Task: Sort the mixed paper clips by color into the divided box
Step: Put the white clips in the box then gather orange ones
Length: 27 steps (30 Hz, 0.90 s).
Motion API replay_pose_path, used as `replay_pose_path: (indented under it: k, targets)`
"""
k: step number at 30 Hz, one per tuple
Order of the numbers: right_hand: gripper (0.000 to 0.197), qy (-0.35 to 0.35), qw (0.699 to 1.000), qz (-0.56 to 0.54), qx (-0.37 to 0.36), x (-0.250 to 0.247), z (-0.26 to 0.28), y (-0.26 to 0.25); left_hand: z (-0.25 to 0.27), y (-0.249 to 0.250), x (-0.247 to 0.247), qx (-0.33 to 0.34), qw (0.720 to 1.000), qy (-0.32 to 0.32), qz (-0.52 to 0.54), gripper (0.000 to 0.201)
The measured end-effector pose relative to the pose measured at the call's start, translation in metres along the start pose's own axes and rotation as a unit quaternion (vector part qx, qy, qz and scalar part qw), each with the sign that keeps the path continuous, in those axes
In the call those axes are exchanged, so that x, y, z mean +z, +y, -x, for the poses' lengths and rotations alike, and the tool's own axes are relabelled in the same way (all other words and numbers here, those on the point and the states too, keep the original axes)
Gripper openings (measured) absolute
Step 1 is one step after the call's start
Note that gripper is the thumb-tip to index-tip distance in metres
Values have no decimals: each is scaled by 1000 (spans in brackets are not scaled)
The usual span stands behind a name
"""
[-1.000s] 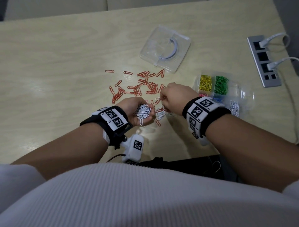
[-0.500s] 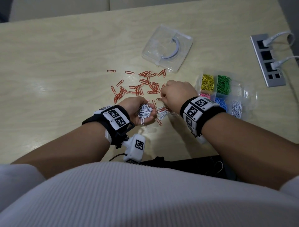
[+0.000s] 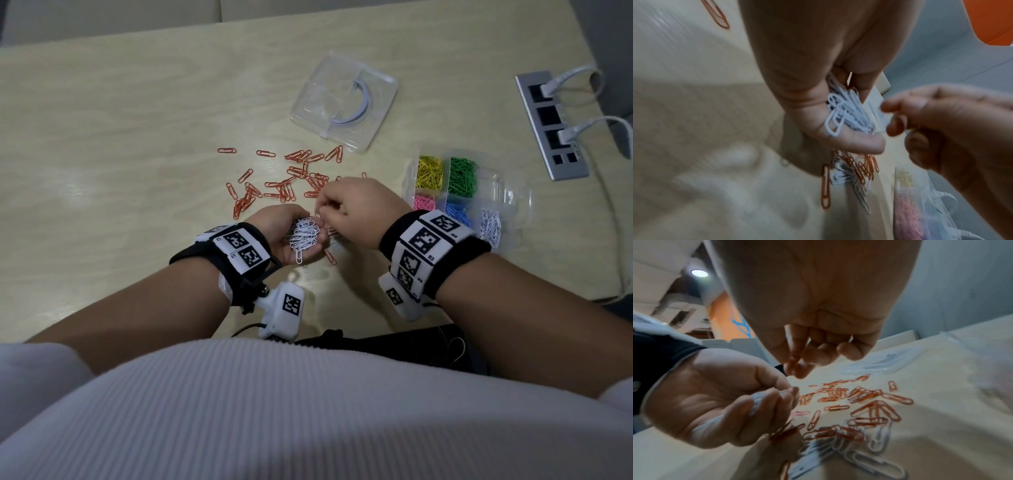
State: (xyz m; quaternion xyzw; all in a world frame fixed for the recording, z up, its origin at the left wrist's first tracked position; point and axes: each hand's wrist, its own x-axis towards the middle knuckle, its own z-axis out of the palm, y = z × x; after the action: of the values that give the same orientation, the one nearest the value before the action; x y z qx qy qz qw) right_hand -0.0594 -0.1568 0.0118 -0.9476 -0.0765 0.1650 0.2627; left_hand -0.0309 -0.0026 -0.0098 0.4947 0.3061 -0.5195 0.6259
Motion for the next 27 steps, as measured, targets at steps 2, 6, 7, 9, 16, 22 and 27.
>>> replay_pose_path:
  k: [2,6,7,9,16,22,27]
  targets:
    - [16,-42,995,80,37,3,0,8,0,0,-3,-1,1000,5,3,31]
    - [25,-83,977,182,75,9,3,18,3,0,-5,-3,1000,5,10,32]
    - [26,-71,978,182,79,9,3,20,3,-1,-5,-1,1000,8,7,31]
    - [25,-56,980,174,78,9,3,21,5,-1,-4,3,1000,13,6,31]
    - [22,-78,975,205,-16,21,12,12,6,0,-2,7,1000,20,2,32]
    - [26,-58,954,292,-42,31,6,10,8,-1,-1,15,999,27,-9,35]
    - [29,-51,952,300,-14,30,2,11,8,-1,-4,21,999,33,-13,36]
